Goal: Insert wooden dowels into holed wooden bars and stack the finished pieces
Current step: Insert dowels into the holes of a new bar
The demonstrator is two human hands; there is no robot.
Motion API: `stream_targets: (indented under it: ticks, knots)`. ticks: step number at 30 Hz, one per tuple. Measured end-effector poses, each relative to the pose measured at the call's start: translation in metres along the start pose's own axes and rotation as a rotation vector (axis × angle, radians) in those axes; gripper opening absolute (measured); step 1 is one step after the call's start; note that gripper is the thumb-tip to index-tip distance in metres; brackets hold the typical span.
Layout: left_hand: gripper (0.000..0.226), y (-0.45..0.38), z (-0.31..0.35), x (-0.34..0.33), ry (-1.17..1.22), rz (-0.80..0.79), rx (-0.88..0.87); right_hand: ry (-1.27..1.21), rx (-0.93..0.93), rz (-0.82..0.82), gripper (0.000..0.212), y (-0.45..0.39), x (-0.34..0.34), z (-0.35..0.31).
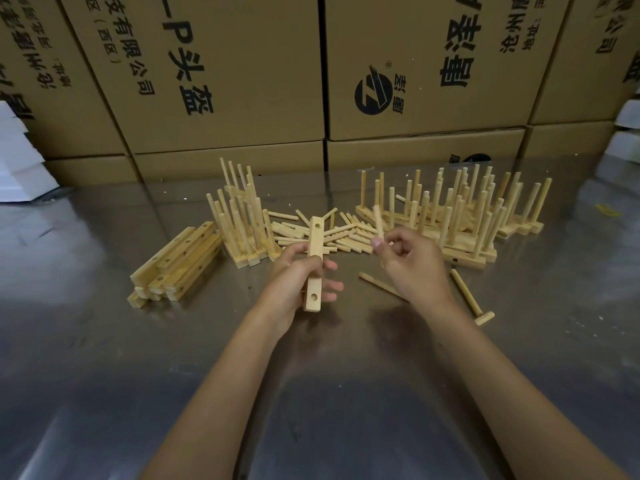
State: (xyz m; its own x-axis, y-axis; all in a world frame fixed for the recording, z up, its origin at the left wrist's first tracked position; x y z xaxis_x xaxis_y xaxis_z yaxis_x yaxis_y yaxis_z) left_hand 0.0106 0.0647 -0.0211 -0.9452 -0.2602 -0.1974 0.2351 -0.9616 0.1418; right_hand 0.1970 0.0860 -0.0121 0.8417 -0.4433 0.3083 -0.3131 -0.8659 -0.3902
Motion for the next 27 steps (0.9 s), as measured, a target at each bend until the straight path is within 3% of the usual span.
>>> stream_targets:
  ticks: [3,5,8,11,21,27]
  knots:
    - [0.057,-0.001,0.001,0.002,-0.057,-0.043,-0.083,-0.442,-0.214,-0.148,0.011,0.004,0.003,-0.004]
    - [0.054,0.0,0.002,-0.001,-0.085,-0.07,-0.104,-0.549,-0.226,-0.189,0.011,0.005,0.009,-0.007]
    - [0.028,0.004,0.002,-0.007,-0.12,-0.086,-0.076,-0.596,-0.201,-0.171,0.01,0.005,0.015,-0.011]
    - [0.018,0.007,0.002,-0.01,-0.154,-0.113,-0.076,-0.593,-0.18,-0.177,0.008,0.008,0.017,-0.015]
    - [0.025,0.014,0.007,-0.011,-0.188,-0.16,-0.197,-0.581,-0.097,-0.114,0.006,0.011,0.014,-0.015]
    - [0.028,0.015,0.001,-0.019,-0.092,-0.126,-0.146,-0.628,-0.085,-0.06,0.008,0.017,0.008,-0.009]
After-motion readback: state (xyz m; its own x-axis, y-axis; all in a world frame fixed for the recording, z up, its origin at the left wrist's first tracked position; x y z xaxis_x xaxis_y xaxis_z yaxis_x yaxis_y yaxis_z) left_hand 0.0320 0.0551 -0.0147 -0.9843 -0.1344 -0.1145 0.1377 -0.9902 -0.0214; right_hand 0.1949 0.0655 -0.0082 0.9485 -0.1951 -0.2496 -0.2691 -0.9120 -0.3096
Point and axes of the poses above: each hand's wrist, its own y-axis away from the middle knuckle, its own x-axis out of the back of the hand, z = x × y, the point moved 2 cm from there along -y, towards the middle knuckle, and after that the axes turned 12 degrees about z, right-handed, at the moved point
